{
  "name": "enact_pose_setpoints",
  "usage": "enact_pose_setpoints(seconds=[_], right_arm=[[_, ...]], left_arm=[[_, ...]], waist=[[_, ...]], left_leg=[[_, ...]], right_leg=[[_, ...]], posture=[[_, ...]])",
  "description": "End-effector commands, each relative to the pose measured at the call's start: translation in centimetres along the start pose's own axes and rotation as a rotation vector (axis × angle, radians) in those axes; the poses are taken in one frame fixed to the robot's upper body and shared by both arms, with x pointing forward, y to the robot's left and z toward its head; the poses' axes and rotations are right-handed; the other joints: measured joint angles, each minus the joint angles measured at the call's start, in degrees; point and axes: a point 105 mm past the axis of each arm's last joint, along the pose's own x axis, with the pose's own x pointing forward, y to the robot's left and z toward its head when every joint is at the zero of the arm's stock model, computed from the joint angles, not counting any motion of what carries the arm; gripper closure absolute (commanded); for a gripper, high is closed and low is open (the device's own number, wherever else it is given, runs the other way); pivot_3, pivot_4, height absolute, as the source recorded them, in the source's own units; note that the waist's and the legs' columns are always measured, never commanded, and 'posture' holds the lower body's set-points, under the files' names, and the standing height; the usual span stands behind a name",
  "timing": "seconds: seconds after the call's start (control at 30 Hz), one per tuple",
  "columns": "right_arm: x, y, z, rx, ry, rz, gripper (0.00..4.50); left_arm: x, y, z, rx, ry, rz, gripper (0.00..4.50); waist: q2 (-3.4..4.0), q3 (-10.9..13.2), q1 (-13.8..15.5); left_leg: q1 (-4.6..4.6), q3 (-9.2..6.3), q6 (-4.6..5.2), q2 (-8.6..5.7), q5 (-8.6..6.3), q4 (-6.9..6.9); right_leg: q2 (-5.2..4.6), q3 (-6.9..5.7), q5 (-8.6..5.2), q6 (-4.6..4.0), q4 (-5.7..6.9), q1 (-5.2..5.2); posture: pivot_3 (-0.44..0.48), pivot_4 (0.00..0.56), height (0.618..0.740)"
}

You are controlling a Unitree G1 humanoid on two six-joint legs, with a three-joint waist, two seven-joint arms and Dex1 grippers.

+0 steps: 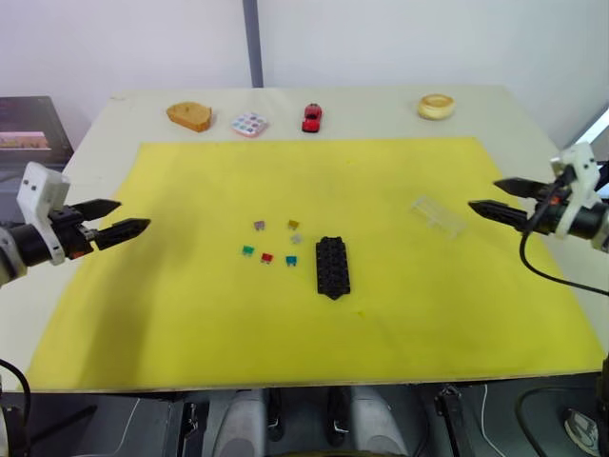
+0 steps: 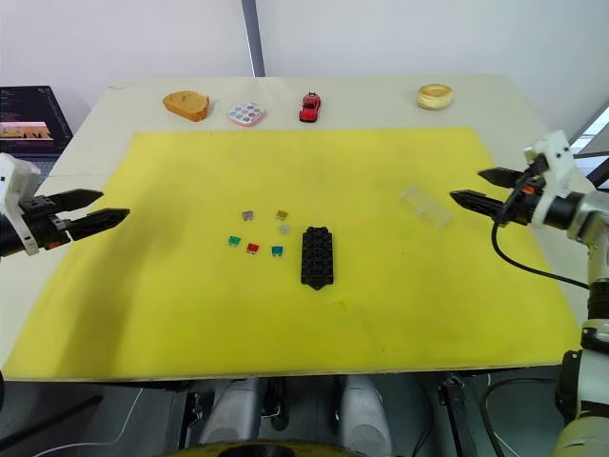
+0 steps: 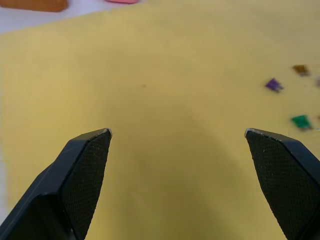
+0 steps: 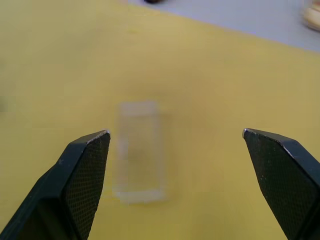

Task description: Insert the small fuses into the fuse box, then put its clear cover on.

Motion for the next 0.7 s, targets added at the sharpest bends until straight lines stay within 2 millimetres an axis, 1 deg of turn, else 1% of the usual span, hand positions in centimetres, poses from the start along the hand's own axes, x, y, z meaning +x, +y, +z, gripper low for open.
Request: enact_pose_setpoints(seconds=[0.03, 0.07, 0.1, 0.27, 0.37, 0.47, 0.53, 0.6, 0.7], right_arm=[[1.9, 4.6, 2.5, -0.043, -0.043, 0.173, 0.04], [2.7, 6.7, 2.8, -0.053, -0.040, 0.245, 0.04], [3.2, 8.3, 3.0, -0.056, -0.039, 0.297, 0.04], [4.9, 15.0, 3.8, -0.044, -0.060, 0.502, 0.04], [5.6, 18.7, 3.7, -0.031, -0.068, 0.616, 0.04], [6.1, 20.1, 3.1, -0.019, -0.058, 0.638, 0.04], [6.3, 20.7, 2.9, -0.020, -0.057, 0.642, 0.04], [6.4, 20.9, 3.0, -0.018, -0.064, 0.638, 0.04], [6.5, 20.8, 3.1, -0.012, -0.073, 0.615, 0.04]], left_arm=[[0.8, -2.9, 0.7, -0.007, 0.003, -0.129, 0.00], [1.3, -4.0, 0.1, -0.023, 0.018, -0.174, 0.00], [1.7, -4.7, -0.3, -0.035, 0.028, -0.203, 0.00], [3.8, -6.7, -2.5, -0.088, 0.058, -0.279, 0.00], [5.3, -8.1, -3.6, -0.123, 0.068, -0.350, 0.00], [6.8, -9.0, -4.0, -0.137, 0.072, -0.403, 0.00], [7.8, -9.7, -4.6, -0.143, 0.097, -0.438, 0.00], [8.7, -9.6, -5.3, -0.138, 0.122, -0.430, 0.00], [9.7, -9.9, -5.2, -0.166, 0.119, -0.447, 0.00]], waist=[[0.00, 0.00, 0.05], [0.00, 0.00, 0.07], [0.02, -0.01, 0.09], [0.00, -0.01, 0.34], [-0.01, -0.01, 0.31], [-0.03, -0.02, 0.44], [-0.03, -0.02, 0.51], [-0.02, -0.02, 0.41], [-0.03, -0.02, 0.37]], left_leg=[[0.00, -0.01, 0.00, 0.00, 0.00, 0.00], [0.01, -0.02, 0.00, 0.00, -0.01, -0.01], [0.01, -0.03, 0.00, 0.00, -0.01, -0.02], [0.01, -0.08, 0.03, -0.03, -0.06, -0.04], [0.01, -0.10, 0.05, -0.04, -0.11, -0.06], [-0.01, -0.14, 0.17, -0.05, -0.20, -0.04], [0.00, -0.15, 0.18, -0.11, -0.20, -0.04], [0.00, -0.16, 0.24, -0.13, -0.17, -0.04], [0.00, -0.16, 0.27, -0.12, -0.16, -0.05]], right_leg=[[0.00, 0.00, 0.00, 0.00, 0.00, 0.00], [-0.01, 0.00, 0.00, 0.00, 0.00, 0.01], [-0.01, 0.00, 0.00, 0.00, -0.01, 0.00], [-0.06, 0.01, 0.00, -0.02, -0.01, 0.01], [-0.09, 0.01, -0.01, -0.04, -0.02, 0.01], [-0.10, 0.00, -0.02, -0.08, -0.03, 0.01], [-0.15, -0.02, -0.05, -0.12, -0.03, 0.02], [-0.16, -0.02, -0.04, -0.12, -0.03, 0.02], [-0.14, -0.04, -0.01, -0.06, -0.03, 0.02]], posture=[[0.000, 0.150, 0.740], [0.000, 0.150, 0.740], [0.000, 0.150, 0.740], [0.000, 0.150, 0.740], [0.000, 0.150, 0.740], [0.000, 0.150, 0.740], [0.000, 0.150, 0.740], [0.000, 0.150, 0.740], [0.000, 0.150, 0.740]])
